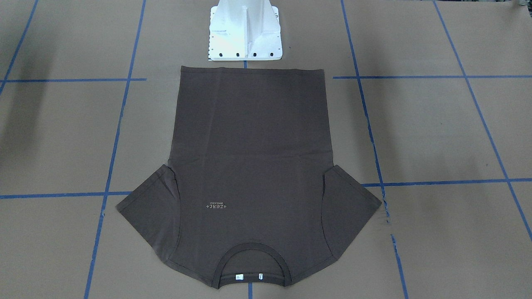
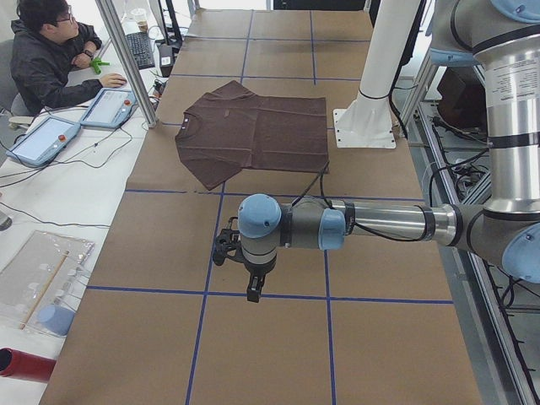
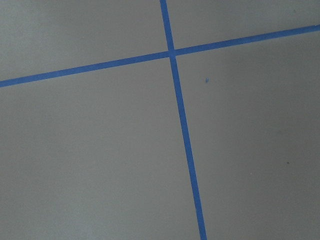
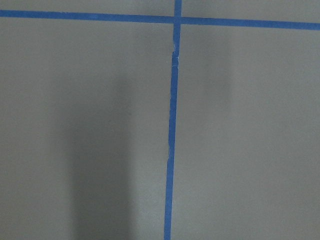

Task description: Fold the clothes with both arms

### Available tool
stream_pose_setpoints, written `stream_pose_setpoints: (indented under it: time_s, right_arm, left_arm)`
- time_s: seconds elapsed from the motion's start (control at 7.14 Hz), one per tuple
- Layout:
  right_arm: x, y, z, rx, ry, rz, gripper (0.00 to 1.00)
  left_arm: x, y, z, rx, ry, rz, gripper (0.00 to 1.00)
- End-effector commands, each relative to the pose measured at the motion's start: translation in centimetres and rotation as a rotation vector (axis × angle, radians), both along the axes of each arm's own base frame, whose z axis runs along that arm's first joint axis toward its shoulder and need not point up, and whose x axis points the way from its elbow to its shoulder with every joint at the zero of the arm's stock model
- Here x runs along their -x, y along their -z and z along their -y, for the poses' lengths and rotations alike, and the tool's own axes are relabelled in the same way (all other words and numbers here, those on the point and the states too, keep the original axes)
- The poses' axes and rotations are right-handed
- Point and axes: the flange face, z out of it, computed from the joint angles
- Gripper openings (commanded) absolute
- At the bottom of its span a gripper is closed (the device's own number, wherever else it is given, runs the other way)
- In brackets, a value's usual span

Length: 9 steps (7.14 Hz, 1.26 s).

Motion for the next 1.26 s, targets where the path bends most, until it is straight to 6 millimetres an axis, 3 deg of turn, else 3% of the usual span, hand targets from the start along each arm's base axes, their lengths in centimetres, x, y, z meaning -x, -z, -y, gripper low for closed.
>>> stream_pose_setpoints:
  time_s: [0.0, 0.14, 0.28, 0.42, 0.56, 0.7, 0.84, 0.98, 1.12]
  right_arm:
    - [0.0, 0.9, 0.1, -0.019, 0.000, 0.001, 1.00]
    - [0.0, 1.6, 0.9, -0.028, -0.010, 0.000, 1.00]
    - [0.3, 4.2, 3.9, -0.091, -0.008, 0.005, 1.00]
    - [0.6, 8.8, 7.7, -0.195, -0.005, 0.010, 1.00]
    - [1.1, 11.6, 11.1, -0.263, 0.003, 0.006, 1.00]
    - [1.3, 12.4, 13.5, -0.294, 0.002, 0.009, 1.00]
    - [1.3, 12.2, 14.8, -0.307, 0.002, 0.016, 1.00]
    - [1.5, 11.2, 15.5, -0.358, 0.004, 0.026, 1.00]
    - [4.4, 11.2, 16.5, -0.436, 0.022, 0.054, 1.00]
  left_arm:
    - [-0.1, 1.2, 0.3, -0.025, -0.002, 0.000, 1.00]
    - [0.0, 1.5, 0.4, -0.033, -0.001, 0.002, 1.00]
    - [-0.2, 2.1, 0.6, -0.053, -0.008, 0.013, 1.00]
    - [-0.7, 3.9, 1.6, -0.151, -0.022, 0.003, 1.00]
    - [-0.7, 6.3, 2.8, -0.312, -0.021, 0.009, 1.00]
    - [-0.7, 8.7, 4.9, -0.508, -0.009, 0.016, 1.00]
    - [-0.6, 9.3, 6.8, -0.624, 0.017, 0.008, 1.00]
    - [-0.6, 9.4, 8.6, -0.627, 0.081, -0.024, 1.00]
    - [-0.7, 9.9, 10.0, -0.628, 0.132, -0.050, 1.00]
